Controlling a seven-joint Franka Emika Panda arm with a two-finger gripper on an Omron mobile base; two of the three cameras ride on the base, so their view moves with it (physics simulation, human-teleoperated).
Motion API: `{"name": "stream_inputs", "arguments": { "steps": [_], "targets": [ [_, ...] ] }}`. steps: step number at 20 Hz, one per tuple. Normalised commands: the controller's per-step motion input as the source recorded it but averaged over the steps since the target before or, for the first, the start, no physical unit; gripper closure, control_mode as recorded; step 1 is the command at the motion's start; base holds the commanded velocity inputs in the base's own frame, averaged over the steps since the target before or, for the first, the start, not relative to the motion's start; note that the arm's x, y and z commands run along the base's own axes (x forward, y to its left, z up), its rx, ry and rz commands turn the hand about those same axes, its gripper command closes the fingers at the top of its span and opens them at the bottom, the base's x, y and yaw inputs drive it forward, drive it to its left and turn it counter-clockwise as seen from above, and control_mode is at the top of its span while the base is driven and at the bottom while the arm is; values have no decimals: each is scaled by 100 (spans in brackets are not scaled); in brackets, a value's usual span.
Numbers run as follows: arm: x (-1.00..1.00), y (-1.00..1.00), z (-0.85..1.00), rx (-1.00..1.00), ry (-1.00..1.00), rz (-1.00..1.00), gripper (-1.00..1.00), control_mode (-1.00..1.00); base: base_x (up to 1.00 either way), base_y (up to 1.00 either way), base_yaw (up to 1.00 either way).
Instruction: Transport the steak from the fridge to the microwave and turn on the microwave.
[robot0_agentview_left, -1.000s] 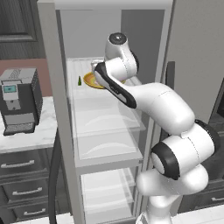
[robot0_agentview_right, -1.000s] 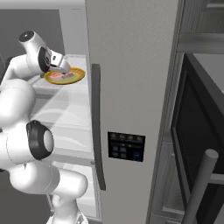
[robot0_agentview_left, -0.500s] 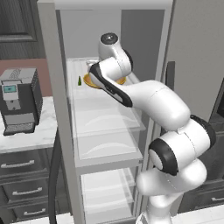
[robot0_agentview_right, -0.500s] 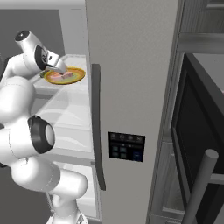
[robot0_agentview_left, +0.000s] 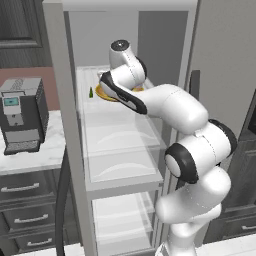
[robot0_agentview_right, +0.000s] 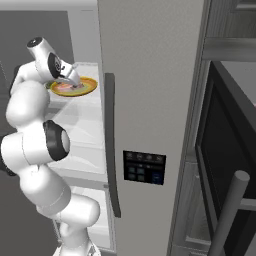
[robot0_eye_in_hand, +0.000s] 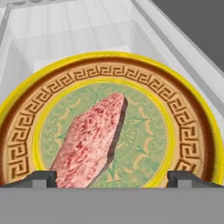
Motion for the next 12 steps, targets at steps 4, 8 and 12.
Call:
{"name": "stream_inputs", "arguments": {
  "steps": [4,8,12],
  "targets": [
    [32,3,-5,0,0,0,-100,-100,0,0,0],
    [27,13,0,0,0,0,-100,-100,0,0,0],
    [15,19,-2,0,0,-2,-100,-100,0,0,0]
  ]
}}
